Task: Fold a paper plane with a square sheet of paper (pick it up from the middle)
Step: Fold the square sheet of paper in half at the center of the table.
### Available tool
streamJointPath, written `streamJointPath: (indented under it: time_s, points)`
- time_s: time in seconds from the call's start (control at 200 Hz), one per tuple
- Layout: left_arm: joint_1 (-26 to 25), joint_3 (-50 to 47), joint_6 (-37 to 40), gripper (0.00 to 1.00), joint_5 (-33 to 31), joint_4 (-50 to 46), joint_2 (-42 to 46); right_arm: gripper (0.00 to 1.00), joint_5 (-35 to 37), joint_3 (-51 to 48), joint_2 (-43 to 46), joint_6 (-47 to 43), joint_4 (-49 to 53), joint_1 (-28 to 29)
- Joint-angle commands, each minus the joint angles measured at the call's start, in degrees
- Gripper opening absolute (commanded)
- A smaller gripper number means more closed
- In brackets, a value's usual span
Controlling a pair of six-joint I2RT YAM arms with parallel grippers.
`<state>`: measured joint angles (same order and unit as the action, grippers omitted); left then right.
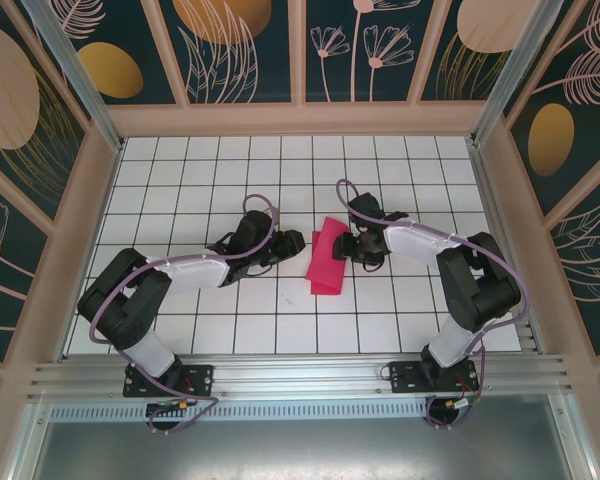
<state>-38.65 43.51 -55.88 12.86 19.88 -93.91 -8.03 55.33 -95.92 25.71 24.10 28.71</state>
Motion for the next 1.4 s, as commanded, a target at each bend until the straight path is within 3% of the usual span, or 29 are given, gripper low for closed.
streamJointPath:
  time_s: [0.0,0.225,0.7,1.396]
  points:
    - [-0.12,0.11,-0.72,0.44,0.14,-0.19,-0.07,0.63,-1.59,-0.55,0.40,-2.02,-0.54,-0.05]
    - [-0.19,0.50,-0.63,0.44,0.94,-0.07,-0.31,0.63,-4.10,0.06,-1.36,-3.45,-0.70,0.29]
    - [-0.13,1.08,-0.35,0.44,2.08,-0.16,-0.79,0.62,2.30,2.29,-3.91,-2.54,2.19,1.44]
    - [-0.15,2.09,-0.16,0.44,3.64,0.41,-2.50,0.62,-0.67,2.23,-5.29,-5.21,1.57,1.60]
